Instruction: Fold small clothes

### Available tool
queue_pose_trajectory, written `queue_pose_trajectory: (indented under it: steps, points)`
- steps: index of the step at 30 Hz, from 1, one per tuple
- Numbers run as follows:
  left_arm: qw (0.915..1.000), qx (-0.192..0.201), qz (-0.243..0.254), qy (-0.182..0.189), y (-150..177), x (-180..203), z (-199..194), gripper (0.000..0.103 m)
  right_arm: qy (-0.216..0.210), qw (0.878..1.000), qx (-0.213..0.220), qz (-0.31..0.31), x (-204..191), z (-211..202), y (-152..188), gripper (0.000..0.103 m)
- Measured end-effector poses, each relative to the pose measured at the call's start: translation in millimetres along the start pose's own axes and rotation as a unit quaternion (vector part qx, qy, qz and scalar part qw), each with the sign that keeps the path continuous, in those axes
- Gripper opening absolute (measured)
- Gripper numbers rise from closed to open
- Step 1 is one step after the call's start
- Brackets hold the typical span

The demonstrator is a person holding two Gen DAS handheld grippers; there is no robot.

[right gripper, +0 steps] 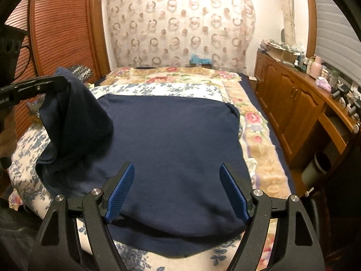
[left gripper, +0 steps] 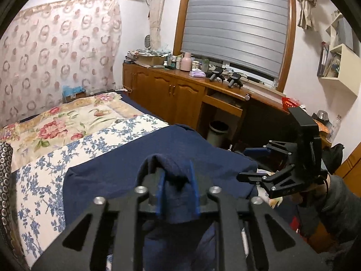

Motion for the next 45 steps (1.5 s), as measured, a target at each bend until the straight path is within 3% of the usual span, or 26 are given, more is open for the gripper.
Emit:
queue_pose_trajectory:
  steps: [2,9,18,31,33,36,38,39,41,45]
  points:
    - [1.0,0.001,0.001,-0.006,2,-4,-4,0.038,-0.003,1.0,0.001,-0.003,-4,2,-1,0.08]
    - [0.9998,-0.006,-0.01,-0.016,15,-23,-18,0.057,-0.015,1.0,0.004,-0.011,-14,7,-4,0.08]
    - [0.9976,-0.026,-0.035,-0.054,48,-61,-23,0.057,-0.04,0.999,0.0,-0.014,-33,20,-9,0.08]
    - [0.9901,-0.024,-0.081,-0.112,82,-119,-42,0.058,-0.107,0.99,-0.04,-0.078,-105,53,-1,0.079]
    - [0.9892,-0.022,-0.087,-0.116,84,-124,-44,0.058,-0.106,0.989,-0.055,-0.082,-106,62,6,0.071]
    - [0.9877,-0.021,-0.095,-0.122,87,-129,-46,0.058,-0.118,0.988,-0.071,-0.076,-103,71,13,0.048]
    - [0.9872,-0.022,-0.098,-0.124,90,-131,-45,0.058,-0.132,0.986,-0.071,-0.076,-103,70,13,0.021]
    - [0.987,-0.023,-0.1,-0.124,91,-132,-45,0.058,-0.139,0.985,-0.067,-0.077,-104,68,13,0.015]
    - [0.9866,-0.023,-0.101,-0.126,93,-133,-45,0.058,-0.141,0.985,-0.048,-0.081,-107,60,6,0.008]
    - [0.9865,-0.021,-0.102,-0.126,93,-132,-45,0.058,-0.136,0.987,-0.003,-0.081,-104,36,-16,0.006]
Point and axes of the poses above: each gripper's, at about its wrist camera, not at the fingertips, and z roughly the way its jaws point, x to its right, y to its underside, the point moved 7 cm from there along z, roughly the way its jaws point, and after that the axes turned 4 degrees about -y, right-handed, at the moved point
